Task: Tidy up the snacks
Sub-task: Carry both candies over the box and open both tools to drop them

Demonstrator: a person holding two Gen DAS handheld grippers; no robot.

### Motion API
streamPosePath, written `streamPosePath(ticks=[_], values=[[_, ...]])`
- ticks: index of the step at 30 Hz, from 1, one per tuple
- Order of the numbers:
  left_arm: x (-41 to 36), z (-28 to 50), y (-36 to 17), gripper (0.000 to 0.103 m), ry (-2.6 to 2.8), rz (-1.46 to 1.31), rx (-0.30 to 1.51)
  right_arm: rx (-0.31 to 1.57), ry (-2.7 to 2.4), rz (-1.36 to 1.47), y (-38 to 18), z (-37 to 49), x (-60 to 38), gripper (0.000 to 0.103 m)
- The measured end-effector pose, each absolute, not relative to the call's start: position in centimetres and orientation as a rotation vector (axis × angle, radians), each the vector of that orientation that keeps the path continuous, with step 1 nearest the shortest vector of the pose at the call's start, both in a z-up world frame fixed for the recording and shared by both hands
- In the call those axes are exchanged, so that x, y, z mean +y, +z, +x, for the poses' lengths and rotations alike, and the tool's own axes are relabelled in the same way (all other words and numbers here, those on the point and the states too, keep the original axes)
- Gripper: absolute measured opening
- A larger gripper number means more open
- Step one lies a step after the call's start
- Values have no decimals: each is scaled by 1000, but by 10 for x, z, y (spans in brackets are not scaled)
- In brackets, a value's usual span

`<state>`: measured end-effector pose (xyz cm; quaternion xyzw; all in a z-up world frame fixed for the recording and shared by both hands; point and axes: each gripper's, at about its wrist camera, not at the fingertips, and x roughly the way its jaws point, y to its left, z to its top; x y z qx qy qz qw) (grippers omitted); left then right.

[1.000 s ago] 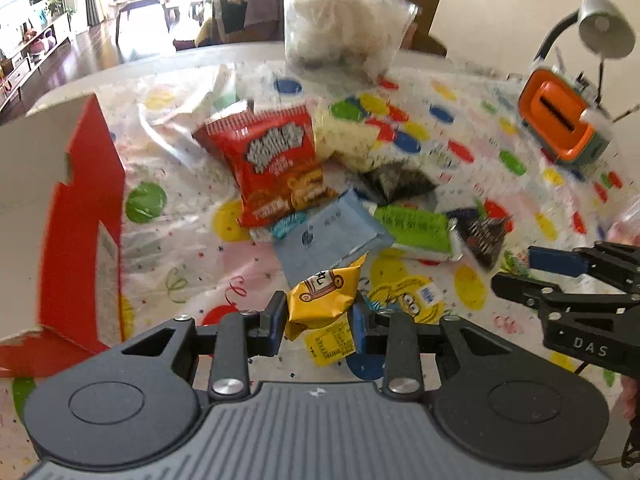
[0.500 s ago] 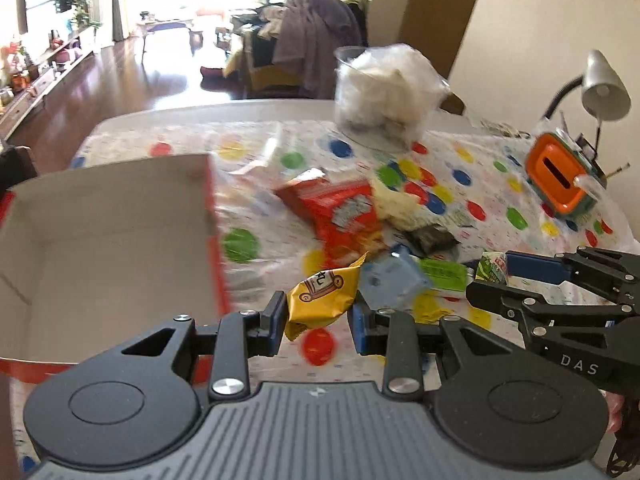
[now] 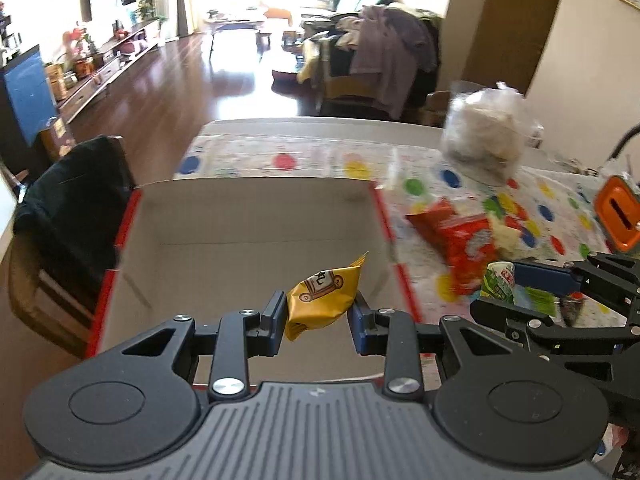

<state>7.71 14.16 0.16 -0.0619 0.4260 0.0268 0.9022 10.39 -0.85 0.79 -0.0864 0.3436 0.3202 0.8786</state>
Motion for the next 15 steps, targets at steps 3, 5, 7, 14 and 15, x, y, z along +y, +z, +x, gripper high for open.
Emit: streamPosePath(ticks=[3, 5, 7, 14, 15], values=[[162, 80, -2, 32, 93, -123, 890, 738, 683, -191, 4, 111, 12, 46], [175, 83, -5, 32, 112, -117, 898, 755, 688, -194, 1, 117, 26, 46], [186, 85, -9, 32, 130, -116, 908, 778, 703, -198, -2, 123, 39, 46], [216, 96, -27, 32, 179, -95, 973, 901, 727, -181, -21, 143, 77, 46], [219, 98, -30, 32, 182, -91, 981, 909, 726, -188, -24, 145, 83, 46]])
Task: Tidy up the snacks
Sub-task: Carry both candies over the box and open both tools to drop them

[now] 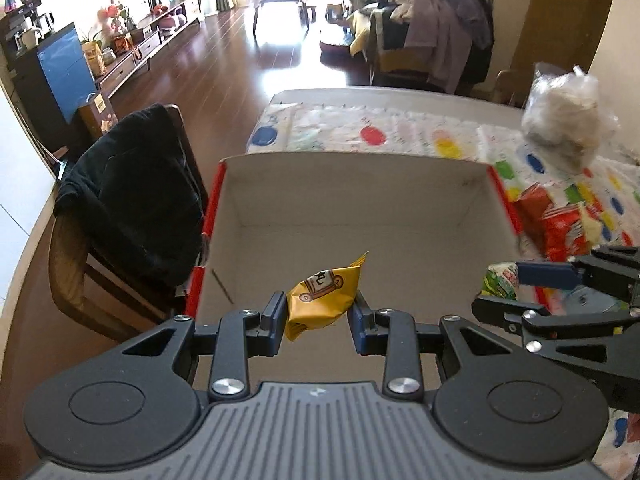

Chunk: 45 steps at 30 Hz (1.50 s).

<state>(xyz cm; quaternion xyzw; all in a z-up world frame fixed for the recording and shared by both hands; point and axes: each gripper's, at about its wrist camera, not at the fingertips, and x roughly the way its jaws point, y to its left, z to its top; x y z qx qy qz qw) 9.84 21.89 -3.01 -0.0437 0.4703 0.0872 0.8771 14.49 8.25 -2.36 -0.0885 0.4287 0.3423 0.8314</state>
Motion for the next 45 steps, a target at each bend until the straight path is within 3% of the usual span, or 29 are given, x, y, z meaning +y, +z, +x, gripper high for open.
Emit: streamPosePath(ticks=[25, 31, 35, 41, 45], values=[[226, 126, -75, 34, 158, -22, 1121, 1016, 678, -287, -62, 163, 122, 50], [222, 122, -75, 39, 149, -27, 1117, 1010, 673, -273, -57, 159, 115, 59], [220, 117, -69, 51, 144, -21, 1098, 986, 678, -255, -48, 155, 109, 62], [217, 109, -54, 60, 138, -26, 1054, 947, 685, -212, -30, 149, 92, 69], [211, 105, -41, 61, 128, -18, 1017, 926, 689, -171, -18, 145, 80, 72]])
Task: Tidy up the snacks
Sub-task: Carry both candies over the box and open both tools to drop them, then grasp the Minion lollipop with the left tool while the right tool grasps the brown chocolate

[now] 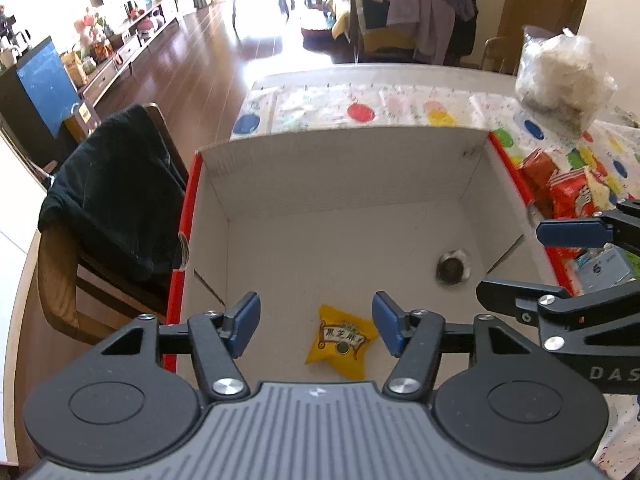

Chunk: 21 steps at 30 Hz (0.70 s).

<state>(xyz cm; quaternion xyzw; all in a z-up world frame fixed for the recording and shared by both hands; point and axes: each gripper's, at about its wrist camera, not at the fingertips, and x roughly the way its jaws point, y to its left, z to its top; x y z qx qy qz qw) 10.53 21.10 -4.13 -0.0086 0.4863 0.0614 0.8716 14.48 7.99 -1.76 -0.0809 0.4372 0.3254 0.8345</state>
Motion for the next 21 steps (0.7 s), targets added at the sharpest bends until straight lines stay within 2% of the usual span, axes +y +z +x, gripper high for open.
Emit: streamPosePath(ticks=[6, 10, 21], values=[[198, 97, -23, 62, 97, -13, 961, 886, 690, -111, 2, 138, 58, 78], [187, 90, -11, 70, 70, -1, 913, 847, 686, -88, 14, 131, 44, 81], [147, 82, 15, 75, -1, 4, 812, 762, 661, -18, 40, 116, -10, 89]])
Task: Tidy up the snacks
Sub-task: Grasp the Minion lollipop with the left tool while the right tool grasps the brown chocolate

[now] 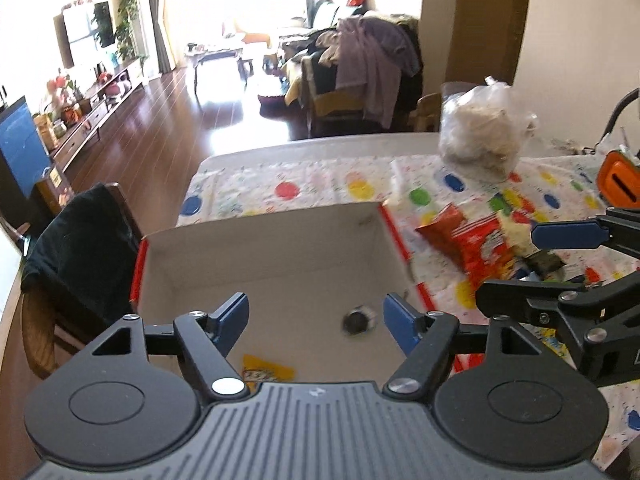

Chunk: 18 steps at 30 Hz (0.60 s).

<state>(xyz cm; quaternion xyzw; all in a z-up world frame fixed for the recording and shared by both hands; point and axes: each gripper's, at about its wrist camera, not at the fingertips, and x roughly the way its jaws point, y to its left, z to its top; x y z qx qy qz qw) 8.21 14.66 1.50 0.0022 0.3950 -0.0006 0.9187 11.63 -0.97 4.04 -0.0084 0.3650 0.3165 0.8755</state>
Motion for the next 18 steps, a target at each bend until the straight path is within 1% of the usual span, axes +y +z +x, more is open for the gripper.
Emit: streamPosePath(ticks=[1, 3, 7, 11, 18], values=[[142, 81, 16, 76, -8, 4, 805, 756, 658, -11, 42, 115, -15, 90], [133, 78, 19, 76, -23, -2, 794, 741, 647, 1, 44, 112, -28, 95], [111, 73, 24, 81, -51, -4, 763, 708, 633, -3, 46, 107, -53, 96], [89, 70, 24, 83, -79, -1, 732, 690, 615, 10, 46, 102, -83, 101], [45, 75, 13, 85, -141, -14, 732, 696, 561, 32, 36, 101, -140, 103]])
